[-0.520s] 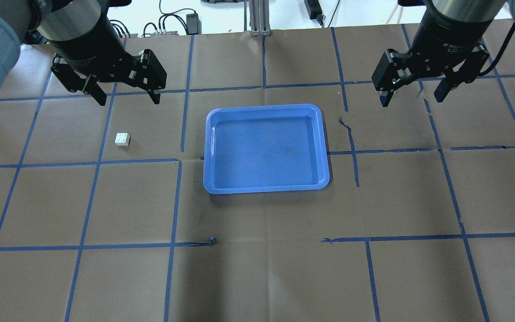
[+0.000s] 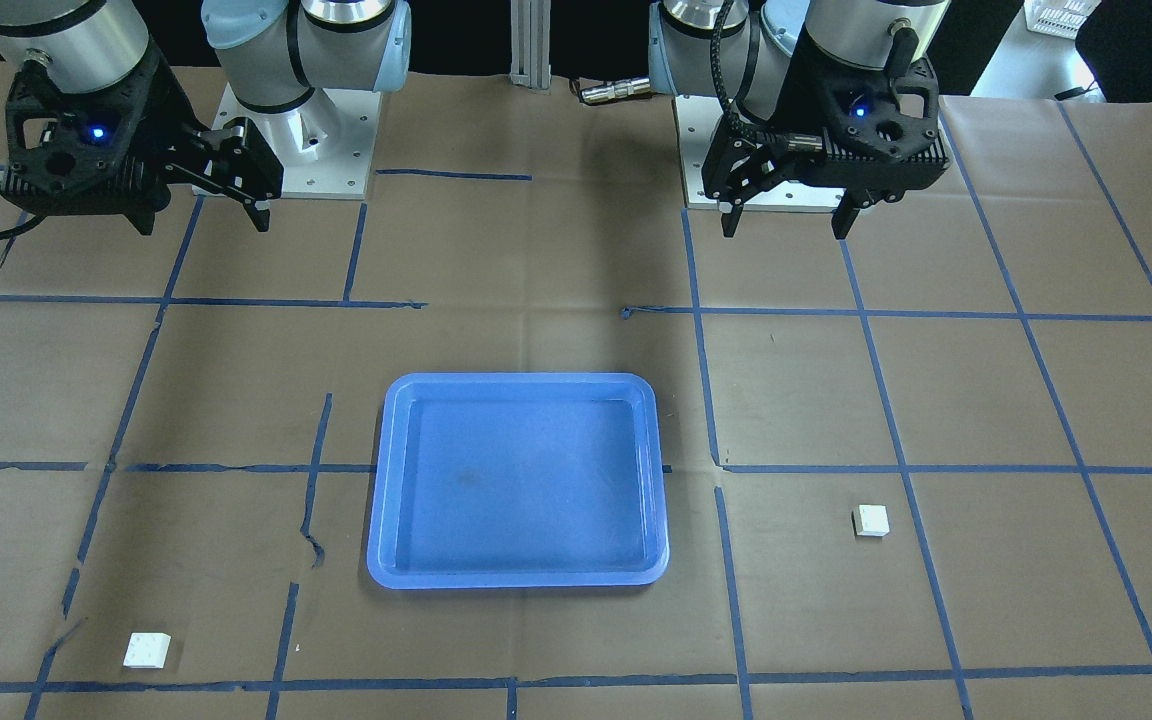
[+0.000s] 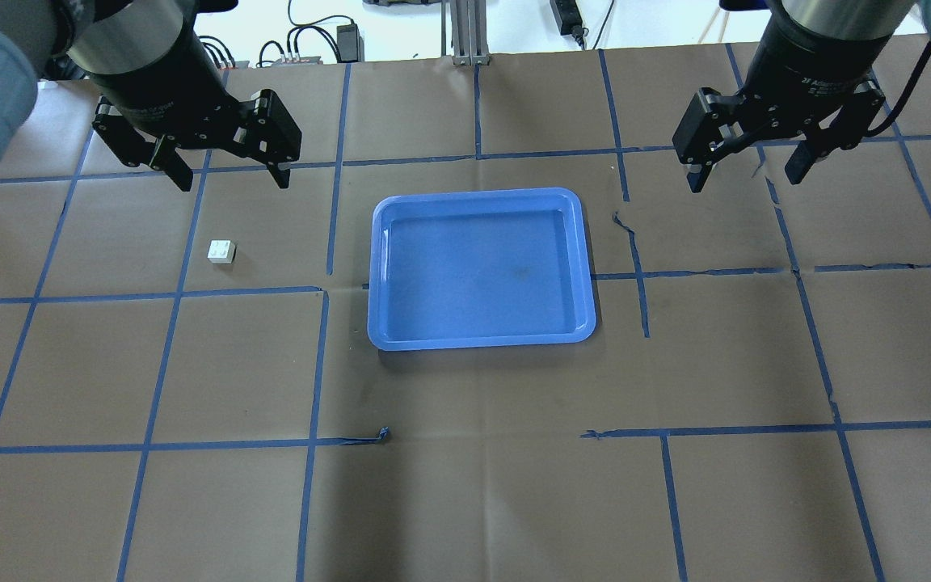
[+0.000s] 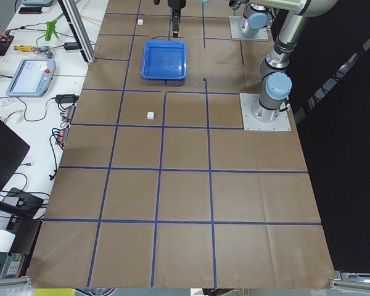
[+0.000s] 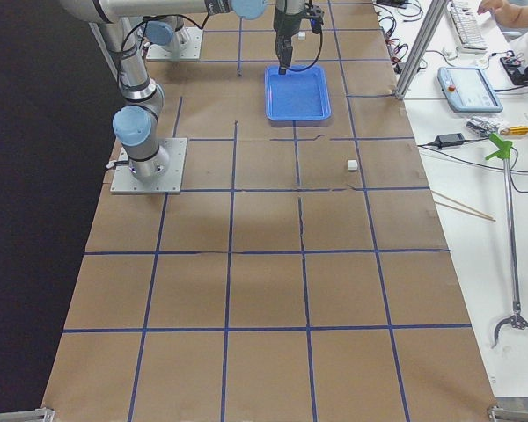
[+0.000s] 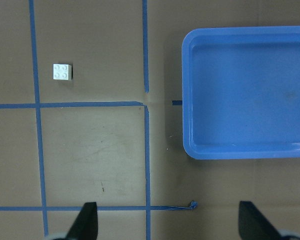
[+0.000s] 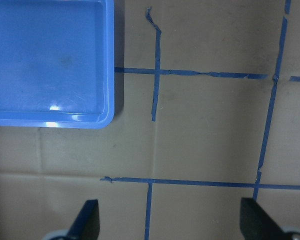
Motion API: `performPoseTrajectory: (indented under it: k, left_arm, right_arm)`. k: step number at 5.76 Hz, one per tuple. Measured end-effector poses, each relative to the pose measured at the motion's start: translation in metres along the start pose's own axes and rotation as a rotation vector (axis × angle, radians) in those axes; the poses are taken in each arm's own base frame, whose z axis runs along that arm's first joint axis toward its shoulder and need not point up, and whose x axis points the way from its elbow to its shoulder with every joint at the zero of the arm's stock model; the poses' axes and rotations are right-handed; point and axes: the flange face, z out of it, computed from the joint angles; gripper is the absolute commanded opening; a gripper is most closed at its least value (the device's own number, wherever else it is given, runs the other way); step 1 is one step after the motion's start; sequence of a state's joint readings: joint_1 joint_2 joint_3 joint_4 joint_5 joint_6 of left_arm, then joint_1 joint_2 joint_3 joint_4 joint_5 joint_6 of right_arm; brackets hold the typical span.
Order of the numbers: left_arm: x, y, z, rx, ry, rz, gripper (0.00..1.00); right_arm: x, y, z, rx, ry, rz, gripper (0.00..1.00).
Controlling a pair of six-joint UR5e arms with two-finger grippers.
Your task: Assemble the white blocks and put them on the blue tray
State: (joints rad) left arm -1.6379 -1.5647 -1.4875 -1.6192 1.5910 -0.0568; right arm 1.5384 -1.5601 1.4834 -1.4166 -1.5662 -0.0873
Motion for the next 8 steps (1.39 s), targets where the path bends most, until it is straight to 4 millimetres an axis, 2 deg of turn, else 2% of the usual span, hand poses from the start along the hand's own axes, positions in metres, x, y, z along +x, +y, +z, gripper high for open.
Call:
performPoseTrajectory:
  k: [3,4,5,6,7,8]
  left_arm:
    - [-0.003,-0.006,0.006,-0.013,0.002,0.007,0.99]
    - [-0.008,-0.019,0.027,-0.058,-0.001,0.005,0.99]
    - [-0.017,-0.04,0.064,-0.134,-0.006,-0.003,0.99]
    - [-0.032,-0.065,0.107,-0.195,-0.024,-0.023,0.99]
    - [-0.062,-0.085,0.155,-0.214,-0.043,-0.052,0.99]
    - [-0.106,-0.092,0.198,-0.186,-0.044,-0.052,0.99]
  right_arm:
    - [0.0,0.0,0.0,0.0,0.002,0.001,1.0]
    - [0.001,-0.004,0.004,-0.008,0.003,-0.005,1.0]
    - [0.003,-0.015,0.013,-0.008,0.004,-0.051,1.0]
    - [0.008,-0.034,0.025,0.01,0.008,-0.19,1.0]
    - [0.02,-0.053,0.036,0.026,0.012,-0.407,1.0]
    - [0.046,-0.067,0.043,0.037,0.017,-0.672,1.0]
